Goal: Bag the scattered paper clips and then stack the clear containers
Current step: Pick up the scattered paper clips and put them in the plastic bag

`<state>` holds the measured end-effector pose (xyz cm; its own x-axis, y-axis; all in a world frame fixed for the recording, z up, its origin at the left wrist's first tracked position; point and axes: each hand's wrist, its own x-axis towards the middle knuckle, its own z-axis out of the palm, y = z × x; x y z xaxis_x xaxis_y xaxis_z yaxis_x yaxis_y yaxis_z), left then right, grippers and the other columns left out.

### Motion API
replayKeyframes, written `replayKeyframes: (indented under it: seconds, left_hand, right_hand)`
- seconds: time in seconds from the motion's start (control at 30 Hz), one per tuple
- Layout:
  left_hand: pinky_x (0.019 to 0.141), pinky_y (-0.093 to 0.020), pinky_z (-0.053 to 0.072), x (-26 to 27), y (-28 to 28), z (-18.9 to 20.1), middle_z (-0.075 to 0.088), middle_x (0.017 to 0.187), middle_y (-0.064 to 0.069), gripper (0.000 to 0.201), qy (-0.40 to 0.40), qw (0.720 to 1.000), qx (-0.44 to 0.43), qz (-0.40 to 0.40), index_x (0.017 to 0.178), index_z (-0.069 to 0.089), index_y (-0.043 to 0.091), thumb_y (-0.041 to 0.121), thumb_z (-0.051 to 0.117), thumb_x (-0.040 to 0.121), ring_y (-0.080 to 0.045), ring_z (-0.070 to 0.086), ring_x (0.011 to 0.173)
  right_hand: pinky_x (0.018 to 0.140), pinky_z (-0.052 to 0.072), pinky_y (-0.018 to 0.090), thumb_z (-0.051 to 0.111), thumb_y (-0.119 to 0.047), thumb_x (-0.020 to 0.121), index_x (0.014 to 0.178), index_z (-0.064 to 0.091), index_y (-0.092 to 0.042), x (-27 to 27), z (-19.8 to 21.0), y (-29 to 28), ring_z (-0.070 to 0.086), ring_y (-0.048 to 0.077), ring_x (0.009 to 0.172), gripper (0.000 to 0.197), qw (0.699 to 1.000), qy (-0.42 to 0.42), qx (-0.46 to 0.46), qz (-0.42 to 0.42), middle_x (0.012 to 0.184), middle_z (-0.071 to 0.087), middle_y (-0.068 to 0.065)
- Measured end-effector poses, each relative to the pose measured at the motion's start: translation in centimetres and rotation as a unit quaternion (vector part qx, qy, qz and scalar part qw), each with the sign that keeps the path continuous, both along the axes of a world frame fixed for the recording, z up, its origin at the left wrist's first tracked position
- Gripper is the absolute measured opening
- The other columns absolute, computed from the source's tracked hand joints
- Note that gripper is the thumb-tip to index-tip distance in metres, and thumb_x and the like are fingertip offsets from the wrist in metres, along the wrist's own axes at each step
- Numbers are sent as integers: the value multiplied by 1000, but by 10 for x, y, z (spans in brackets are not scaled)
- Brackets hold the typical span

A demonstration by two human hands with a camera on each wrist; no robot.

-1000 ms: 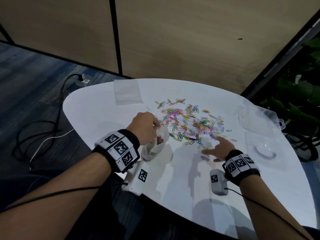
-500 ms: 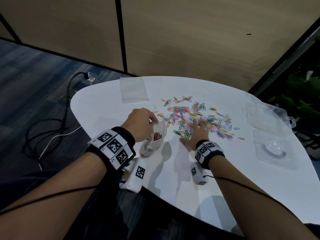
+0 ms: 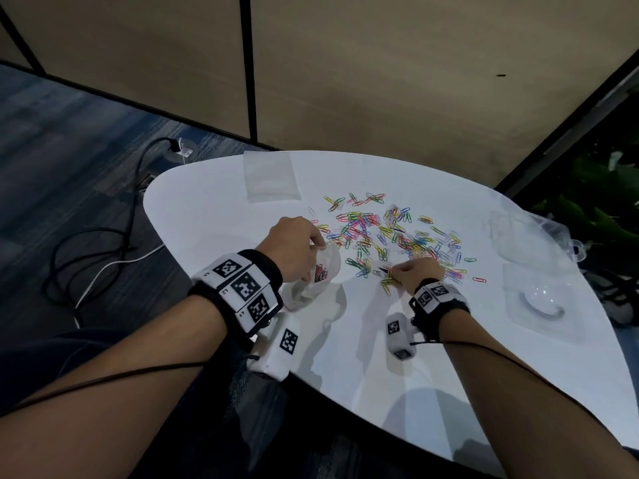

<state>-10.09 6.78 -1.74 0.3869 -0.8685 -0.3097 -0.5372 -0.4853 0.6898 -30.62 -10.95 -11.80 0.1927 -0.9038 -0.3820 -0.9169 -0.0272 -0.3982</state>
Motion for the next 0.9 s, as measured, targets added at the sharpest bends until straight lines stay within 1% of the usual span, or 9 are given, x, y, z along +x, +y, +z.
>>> replayKeyframes:
  seconds: [0.07, 0.13, 0.27, 0.4, 0.5, 0.63, 0.7, 0.8, 0.9]
  left_hand:
    - [74, -34, 63, -5, -2, 1, 72, 78, -11, 21, 5, 1000, 1, -6, 108, 70, 10, 7, 53, 98, -28, 76, 63]
    - [74, -34, 63, -9, -4, 1, 74, 80, -13, 21, 6, 1000, 5, -11, 108, 70, 11, 7, 52, 98, -27, 75, 62]
    - [78, -37, 63, -15, -8, 1, 75, 89, -17, 21, 9, 1000, 7, -5, 110, 71, 7, 7, 55, 97, -28, 76, 68]
    - [77, -37, 64, -22, -9, 0, 76, 84, -16, 20, 19, 1000, 4, 13, 109, 71, 7, 6, 55, 96, -28, 76, 66]
    - [78, -39, 63, -25, -8, -1, 76, 87, -16, 22, 12, 1000, -3, 14, 106, 73, 7, 3, 56, 94, -27, 76, 68]
    - [80, -42, 62, -23, -8, 0, 74, 92, -18, 24, 7, 1000, -14, 23, 98, 75, 9, 0, 54, 91, -34, 74, 82]
    - [81, -43, 62, -20, -8, 0, 73, 97, -18, 24, 2, 999, -18, 26, 96, 76, 9, 3, 54, 92, -35, 73, 85]
    - [83, -41, 61, -16, -8, 1, 72, 100, -14, 21, -6, 999, -21, 34, 99, 77, 9, 4, 57, 91, -33, 72, 90]
    - [85, -41, 61, -8, -6, 4, 70, 107, -14, 21, -16, 998, -28, 51, 102, 75, 11, 3, 59, 90, -33, 72, 91]
  right_hand:
    - [73, 57, 19, 80, -17, 77, 106, 73, -1, -17, 1, -2, 70, 19, 85, 33, 973, -154, 133, -110, 98, 73, 9]
    - [85, 60, 33, 90, -21, 63, 103, 73, 6, -26, 6, 2, 72, 26, 92, 51, 919, -272, 195, -208, 95, 74, 15]
    - [64, 59, 18, 73, -3, 84, 103, 70, 6, -16, 48, 29, 74, 15, 76, 21, 787, -478, 301, -248, 91, 73, 14]
    - [74, 59, 18, 63, 1, 89, 99, 69, 4, 13, 82, 67, 73, 12, 79, 12, 691, -584, 366, -219, 90, 74, 10]
    - [69, 58, 18, 61, 4, 90, 102, 66, 7, 38, 82, 92, 73, 12, 75, 13, 719, -577, 344, -181, 90, 73, 11]
    - [74, 59, 27, 70, 0, 83, 91, 75, -4, 58, 67, 112, 71, 20, 70, 10, 894, -424, 121, -81, 84, 75, 13]
    - [77, 57, 27, 71, -7, 82, 91, 78, -11, 65, 68, 117, 71, 17, 74, 12, 946, -325, 1, 23, 82, 76, 4]
    - [80, 52, 22, 63, -9, 89, 101, 78, -12, 70, 81, 117, 69, 16, 81, 19, 960, -233, -66, 137, 90, 76, 4]
    - [85, 54, 23, 60, -7, 90, 104, 77, -11, 66, 92, 108, 69, 13, 83, 22, 951, -258, -104, 136, 96, 76, 4]
